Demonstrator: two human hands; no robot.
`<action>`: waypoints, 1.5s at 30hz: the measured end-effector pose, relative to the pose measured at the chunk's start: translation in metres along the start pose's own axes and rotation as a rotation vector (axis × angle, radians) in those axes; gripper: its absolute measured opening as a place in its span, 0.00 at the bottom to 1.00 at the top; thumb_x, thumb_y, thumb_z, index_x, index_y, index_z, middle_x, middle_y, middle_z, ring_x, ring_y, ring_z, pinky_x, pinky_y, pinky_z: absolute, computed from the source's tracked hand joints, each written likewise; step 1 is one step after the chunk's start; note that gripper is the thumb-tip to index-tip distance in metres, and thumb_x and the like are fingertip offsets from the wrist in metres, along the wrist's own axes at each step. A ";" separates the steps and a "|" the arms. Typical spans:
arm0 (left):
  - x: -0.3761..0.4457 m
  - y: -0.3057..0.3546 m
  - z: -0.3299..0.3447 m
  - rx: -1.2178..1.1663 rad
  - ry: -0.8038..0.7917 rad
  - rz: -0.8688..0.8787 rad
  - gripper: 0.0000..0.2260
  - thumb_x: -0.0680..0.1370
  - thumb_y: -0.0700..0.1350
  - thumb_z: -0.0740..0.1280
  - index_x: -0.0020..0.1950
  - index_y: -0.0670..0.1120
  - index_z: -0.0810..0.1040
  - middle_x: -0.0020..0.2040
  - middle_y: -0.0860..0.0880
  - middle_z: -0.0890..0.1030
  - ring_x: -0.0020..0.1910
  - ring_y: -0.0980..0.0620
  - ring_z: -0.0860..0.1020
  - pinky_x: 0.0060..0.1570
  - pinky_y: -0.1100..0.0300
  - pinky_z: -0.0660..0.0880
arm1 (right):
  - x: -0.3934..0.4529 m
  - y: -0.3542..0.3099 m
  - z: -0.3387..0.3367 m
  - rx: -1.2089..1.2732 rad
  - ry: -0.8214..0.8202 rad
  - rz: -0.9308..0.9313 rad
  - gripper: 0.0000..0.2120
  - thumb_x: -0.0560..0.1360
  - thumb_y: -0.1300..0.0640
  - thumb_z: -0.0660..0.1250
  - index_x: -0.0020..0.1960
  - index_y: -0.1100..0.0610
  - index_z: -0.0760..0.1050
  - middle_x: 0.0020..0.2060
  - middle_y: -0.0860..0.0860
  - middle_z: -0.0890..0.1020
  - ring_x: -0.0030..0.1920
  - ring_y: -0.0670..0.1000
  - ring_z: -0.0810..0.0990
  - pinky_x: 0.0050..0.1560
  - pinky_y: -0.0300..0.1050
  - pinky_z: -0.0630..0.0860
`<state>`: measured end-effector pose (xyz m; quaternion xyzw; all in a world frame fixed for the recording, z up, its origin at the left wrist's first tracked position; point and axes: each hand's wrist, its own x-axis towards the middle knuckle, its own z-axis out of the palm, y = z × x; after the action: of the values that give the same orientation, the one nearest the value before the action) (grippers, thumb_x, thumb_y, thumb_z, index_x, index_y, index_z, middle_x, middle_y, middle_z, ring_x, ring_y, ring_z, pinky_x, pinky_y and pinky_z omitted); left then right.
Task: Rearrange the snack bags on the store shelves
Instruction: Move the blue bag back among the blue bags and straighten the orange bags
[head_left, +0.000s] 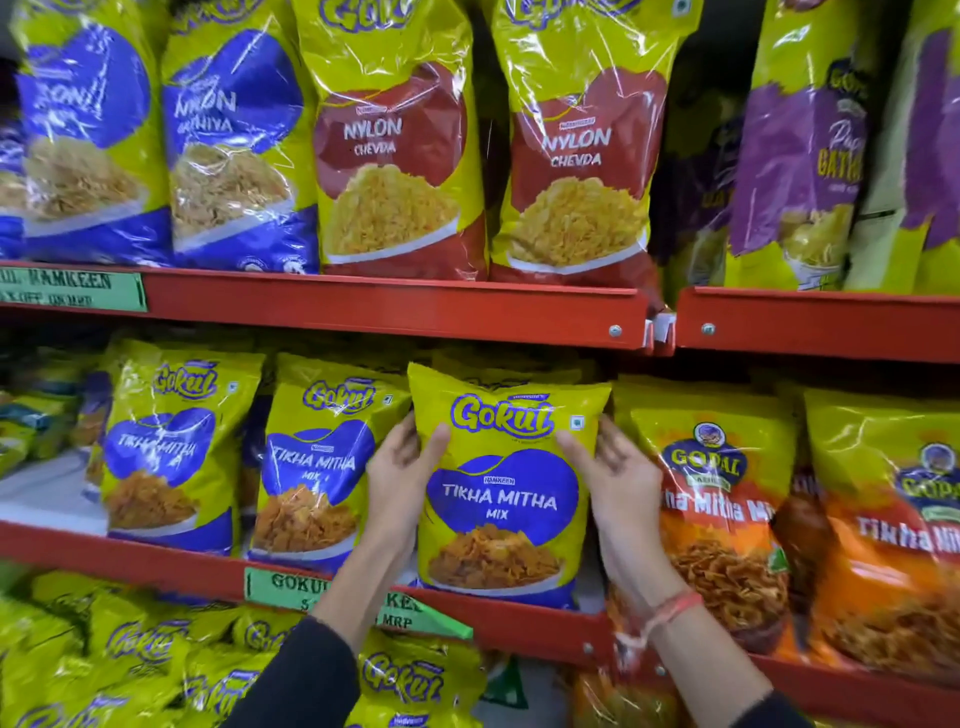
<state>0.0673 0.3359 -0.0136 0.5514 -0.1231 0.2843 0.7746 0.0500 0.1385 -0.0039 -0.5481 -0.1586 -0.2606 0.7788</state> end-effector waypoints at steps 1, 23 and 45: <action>0.004 0.009 0.006 0.003 0.035 0.038 0.05 0.74 0.42 0.71 0.47 0.51 0.81 0.38 0.61 0.86 0.38 0.67 0.82 0.39 0.73 0.77 | 0.006 -0.005 0.005 -0.019 0.069 -0.022 0.14 0.62 0.52 0.80 0.46 0.48 0.84 0.46 0.46 0.89 0.45 0.43 0.87 0.47 0.37 0.82; -0.032 -0.052 -0.008 1.483 -0.230 0.616 0.28 0.82 0.54 0.45 0.78 0.40 0.57 0.79 0.45 0.57 0.78 0.50 0.53 0.74 0.46 0.54 | -0.042 0.081 0.001 -1.585 -0.262 -0.671 0.32 0.81 0.43 0.53 0.78 0.62 0.58 0.78 0.59 0.60 0.78 0.57 0.59 0.74 0.58 0.57; -0.129 -0.048 0.280 0.913 -0.332 0.773 0.25 0.82 0.51 0.53 0.77 0.43 0.59 0.79 0.47 0.58 0.79 0.52 0.53 0.78 0.50 0.47 | 0.005 -0.095 -0.289 -0.945 0.453 -0.487 0.27 0.83 0.48 0.49 0.77 0.62 0.58 0.77 0.54 0.61 0.79 0.55 0.57 0.77 0.37 0.51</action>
<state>0.0246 0.0269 -0.0151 0.7794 -0.2988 0.4788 0.2721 -0.0123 -0.1584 -0.0287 -0.7146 0.0241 -0.5858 0.3816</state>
